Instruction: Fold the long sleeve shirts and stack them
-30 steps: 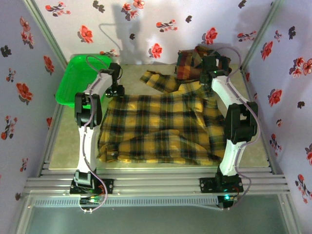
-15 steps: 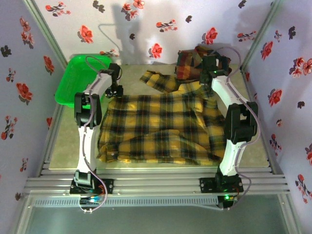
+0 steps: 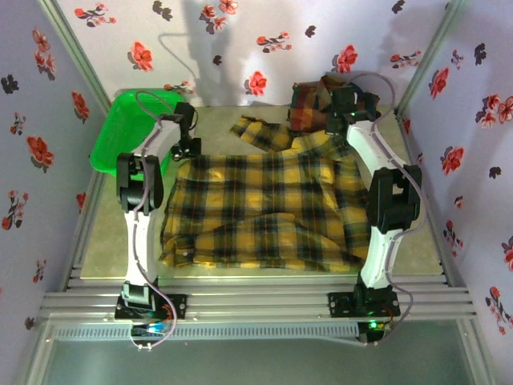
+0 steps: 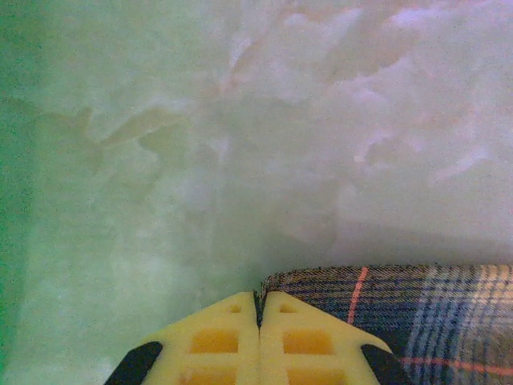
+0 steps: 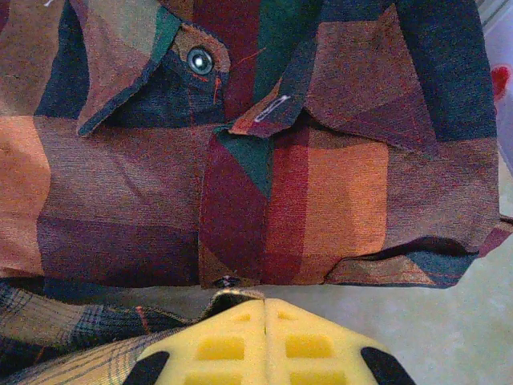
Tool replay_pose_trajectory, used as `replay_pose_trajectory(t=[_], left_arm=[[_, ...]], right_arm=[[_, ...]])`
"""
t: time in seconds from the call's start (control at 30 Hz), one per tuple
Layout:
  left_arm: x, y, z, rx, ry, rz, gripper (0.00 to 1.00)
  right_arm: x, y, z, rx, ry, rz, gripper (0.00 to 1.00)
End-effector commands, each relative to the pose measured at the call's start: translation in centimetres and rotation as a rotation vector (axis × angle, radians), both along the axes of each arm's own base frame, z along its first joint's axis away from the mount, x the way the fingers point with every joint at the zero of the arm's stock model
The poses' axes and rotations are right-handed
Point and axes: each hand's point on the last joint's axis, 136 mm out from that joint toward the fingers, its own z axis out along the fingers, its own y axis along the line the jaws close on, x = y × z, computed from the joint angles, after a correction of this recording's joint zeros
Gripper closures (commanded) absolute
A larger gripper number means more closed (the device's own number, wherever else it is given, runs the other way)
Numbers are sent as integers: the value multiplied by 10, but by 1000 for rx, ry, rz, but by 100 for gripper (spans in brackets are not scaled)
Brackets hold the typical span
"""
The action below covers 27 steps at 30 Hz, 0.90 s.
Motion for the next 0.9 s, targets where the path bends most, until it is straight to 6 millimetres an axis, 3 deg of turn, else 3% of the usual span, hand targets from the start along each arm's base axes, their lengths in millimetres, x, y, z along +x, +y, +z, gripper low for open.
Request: replay_pose_trajectory(t=[0.0,0.27,0.6,0.87], left_arm=[[8,0,43,-53,-113,9,100],[2,-1,61,-70,-165,-3,100],[-6,5,70,-55,-177,-4,100],[-30,10,88,-51,-221,-17,100]], right_arm=[[2,7,8,24,-11,10,100],[2,10,18,34,-24,31,100],[1,12,24,38,-25,61,100],[-24,17,35,70,5,103,100]])
